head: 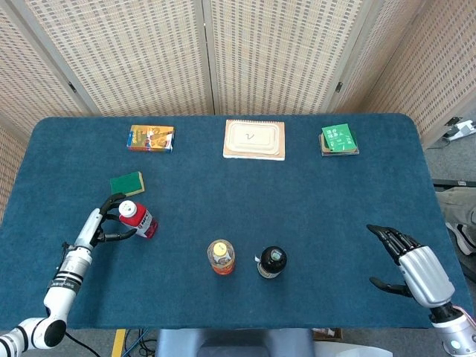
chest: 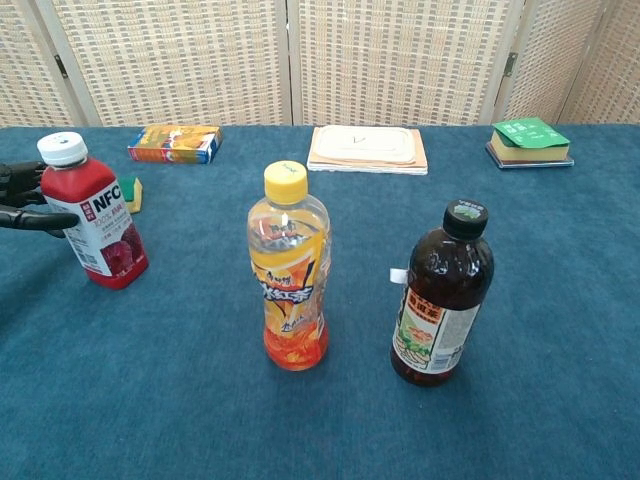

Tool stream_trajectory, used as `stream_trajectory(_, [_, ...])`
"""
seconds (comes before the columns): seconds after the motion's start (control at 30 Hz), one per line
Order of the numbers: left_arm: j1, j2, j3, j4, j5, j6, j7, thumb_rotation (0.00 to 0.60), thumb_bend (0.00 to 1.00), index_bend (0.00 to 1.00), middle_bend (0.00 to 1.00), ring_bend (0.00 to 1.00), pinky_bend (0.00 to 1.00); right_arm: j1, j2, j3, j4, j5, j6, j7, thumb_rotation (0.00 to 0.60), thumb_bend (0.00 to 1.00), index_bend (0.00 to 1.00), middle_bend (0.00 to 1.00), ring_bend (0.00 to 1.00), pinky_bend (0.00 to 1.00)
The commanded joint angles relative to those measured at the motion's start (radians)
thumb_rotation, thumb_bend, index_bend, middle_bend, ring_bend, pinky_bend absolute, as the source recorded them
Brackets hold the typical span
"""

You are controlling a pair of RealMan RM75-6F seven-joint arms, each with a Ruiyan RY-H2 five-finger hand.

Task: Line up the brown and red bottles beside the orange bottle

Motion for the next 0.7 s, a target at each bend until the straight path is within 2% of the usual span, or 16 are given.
stream_trajectory(0.03, [-0.002,0.008,0.005,-0.012,0.012,-0.006,-0.021,0.600,0.10,0.16,0.07,0.15,0.30,-0.001,0.000,0.001,0.000,0.000,-0.001,0.001,0.600,0.00,0.09,0.19,0.18,0.37])
stream_trajectory(0.37, [-0.015,-0.004,0.005,-0.027,0.026,-0.004,-0.067,0.600,0.10,0.18,0.09,0.16,0.31,-0.003,0.001,0.005,0.001,-0.001,-0.005,0.004,0.600,0.00,0.09,0.19,0.18,0.36])
stream_trajectory(0.6, [-0.026,-0.034,0.008,-0.006,0.012,0.008,-0.016,0.600,0.10,0.22,0.14,0.20,0.35,-0.005,0.004,0.008,0.001,-0.002,-0.002,0.010,0.600,0.00,0.09,0.19,0.18,0.37])
stream_trajectory(0.7, [-0.027,-0.048,0.006,0.000,-0.012,0.017,0.023,0.600,0.10,0.27,0.16,0.23,0.40,-0.006,0.005,0.009,0.002,-0.002,-0.003,0.012,0.600,0.00,0.09,0.19,0.18,0.36])
